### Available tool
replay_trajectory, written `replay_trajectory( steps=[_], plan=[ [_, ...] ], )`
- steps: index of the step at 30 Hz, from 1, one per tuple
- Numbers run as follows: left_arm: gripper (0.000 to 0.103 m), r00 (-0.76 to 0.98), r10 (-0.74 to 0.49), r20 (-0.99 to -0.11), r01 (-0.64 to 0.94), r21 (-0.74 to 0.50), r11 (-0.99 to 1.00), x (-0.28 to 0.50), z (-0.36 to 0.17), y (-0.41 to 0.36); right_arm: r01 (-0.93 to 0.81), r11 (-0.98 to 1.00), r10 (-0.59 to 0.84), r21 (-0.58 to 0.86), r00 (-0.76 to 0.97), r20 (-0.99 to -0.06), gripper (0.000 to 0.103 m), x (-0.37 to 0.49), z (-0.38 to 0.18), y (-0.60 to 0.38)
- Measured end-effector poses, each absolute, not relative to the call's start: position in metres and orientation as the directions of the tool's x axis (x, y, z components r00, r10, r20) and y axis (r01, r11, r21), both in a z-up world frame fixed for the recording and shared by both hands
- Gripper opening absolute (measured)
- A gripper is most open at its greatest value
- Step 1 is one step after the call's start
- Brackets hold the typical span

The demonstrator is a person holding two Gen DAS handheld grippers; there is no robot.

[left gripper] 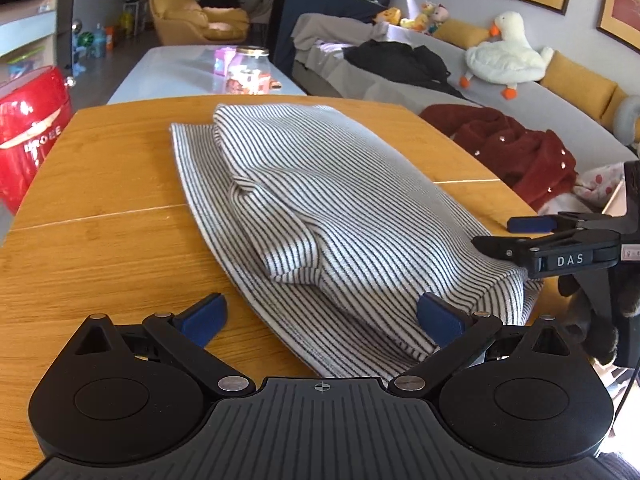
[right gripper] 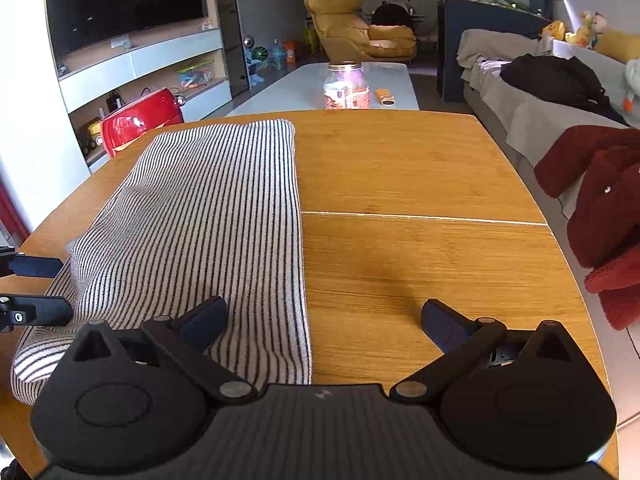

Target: Fold clothes

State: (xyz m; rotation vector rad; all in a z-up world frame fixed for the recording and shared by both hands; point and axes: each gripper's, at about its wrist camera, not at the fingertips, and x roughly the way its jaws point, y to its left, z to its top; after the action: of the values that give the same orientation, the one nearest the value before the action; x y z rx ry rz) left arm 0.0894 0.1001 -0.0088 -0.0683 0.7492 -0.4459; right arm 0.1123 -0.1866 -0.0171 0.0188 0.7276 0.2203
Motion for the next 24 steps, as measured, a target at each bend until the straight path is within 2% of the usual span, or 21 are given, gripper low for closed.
replay_trajectory(
  steps=[6, 10, 14, 17, 20, 24],
  plan=[
    [0.103, 0.631, -0.511, -0.583, 0.426, -0.290, 0.857, 0.077, 0.006, 0.106, -0.100, 0.991, 0.135, 0.091, 0.740, -0.659, 0.103, 0.105, -0.018, -0.180],
    [0.103, 0.604, -0.502, -0.619, 0.457, -0.247, 0.855, 0.077, 0.001, 0.093, -0.062, 0.994, 0.109, 0.095, 0.748, -0.655, 0.103, 0.098, -0.018, -0.177],
    [0.103, 0.600, -0.467, -0.650, 0.463, -0.195, 0.865, 0.078, -0.001, 0.085, -0.095, 0.987, 0.158, 0.132, 0.742, -0.651, 0.103, 0.096, -0.016, -0.185],
    [0.103, 0.602, -0.447, -0.662, 0.462, -0.168, 0.871, 0.076, -0.001, 0.083, -0.140, 0.972, 0.226, 0.187, 0.761, -0.608, 0.103, 0.092, -0.004, -0.192],
    [0.103, 0.588, -0.452, -0.670, 0.449, -0.195, 0.872, 0.078, -0.007, 0.087, -0.214, 0.956, 0.291, 0.201, 0.787, -0.544, 0.103, 0.088, 0.010, -0.187],
    [0.103, 0.583, -0.458, -0.671, 0.440, -0.214, 0.872, 0.080, -0.010, 0.090, -0.284, 0.940, 0.340, 0.187, 0.760, -0.553, 0.103, 0.097, 0.006, -0.170]
  ],
)
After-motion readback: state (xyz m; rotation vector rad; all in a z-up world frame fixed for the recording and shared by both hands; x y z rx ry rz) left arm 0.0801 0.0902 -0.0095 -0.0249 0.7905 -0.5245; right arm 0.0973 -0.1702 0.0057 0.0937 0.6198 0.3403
